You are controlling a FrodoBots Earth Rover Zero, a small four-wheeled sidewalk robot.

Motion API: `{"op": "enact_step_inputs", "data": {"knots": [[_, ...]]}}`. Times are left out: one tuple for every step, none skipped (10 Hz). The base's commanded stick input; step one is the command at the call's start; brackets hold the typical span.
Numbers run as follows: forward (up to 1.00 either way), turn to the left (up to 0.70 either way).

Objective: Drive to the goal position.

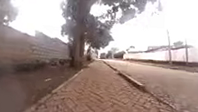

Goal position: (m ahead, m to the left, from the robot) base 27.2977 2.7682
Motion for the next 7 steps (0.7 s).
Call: {"op": "enact_step_inputs", "data": {"knots": [[0.7, -0.34], [0.7, 0.09], [0.7, 0.03], [0.7, 0.0], [0.7, 0.0], [0.7, 0.0], [0.7, 0.0]]}}
